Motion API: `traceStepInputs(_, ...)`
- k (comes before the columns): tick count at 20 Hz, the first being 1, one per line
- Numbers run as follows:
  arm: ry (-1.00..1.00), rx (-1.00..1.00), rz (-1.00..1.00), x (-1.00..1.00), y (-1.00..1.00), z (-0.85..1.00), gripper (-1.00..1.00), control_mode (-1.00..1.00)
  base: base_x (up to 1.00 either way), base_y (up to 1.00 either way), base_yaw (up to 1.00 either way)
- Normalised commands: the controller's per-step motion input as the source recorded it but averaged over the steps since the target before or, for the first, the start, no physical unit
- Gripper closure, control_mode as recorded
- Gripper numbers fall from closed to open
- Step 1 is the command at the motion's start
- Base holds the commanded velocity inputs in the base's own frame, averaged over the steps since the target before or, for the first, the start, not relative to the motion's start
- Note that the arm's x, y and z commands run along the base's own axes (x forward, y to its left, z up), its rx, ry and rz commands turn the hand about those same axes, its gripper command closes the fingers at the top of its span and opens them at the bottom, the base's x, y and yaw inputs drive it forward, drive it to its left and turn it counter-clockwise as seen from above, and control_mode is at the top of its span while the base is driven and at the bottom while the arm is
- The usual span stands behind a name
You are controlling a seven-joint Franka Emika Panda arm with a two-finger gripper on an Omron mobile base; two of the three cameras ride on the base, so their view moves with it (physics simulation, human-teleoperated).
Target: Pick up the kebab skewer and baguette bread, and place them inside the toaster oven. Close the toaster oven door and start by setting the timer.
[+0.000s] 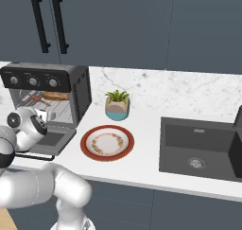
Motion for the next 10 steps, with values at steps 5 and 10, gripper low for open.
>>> traceStepInputs(5,0.0,0.0,0.0,0.16,0.0,0.0,-1.0,-1.0,0.0,0.0,0.0)
traceStepInputs(10,0.0,0.0,0.0,0.19,0.0,0.0,-1.0,-1.0,0.0,0.0,0.0)
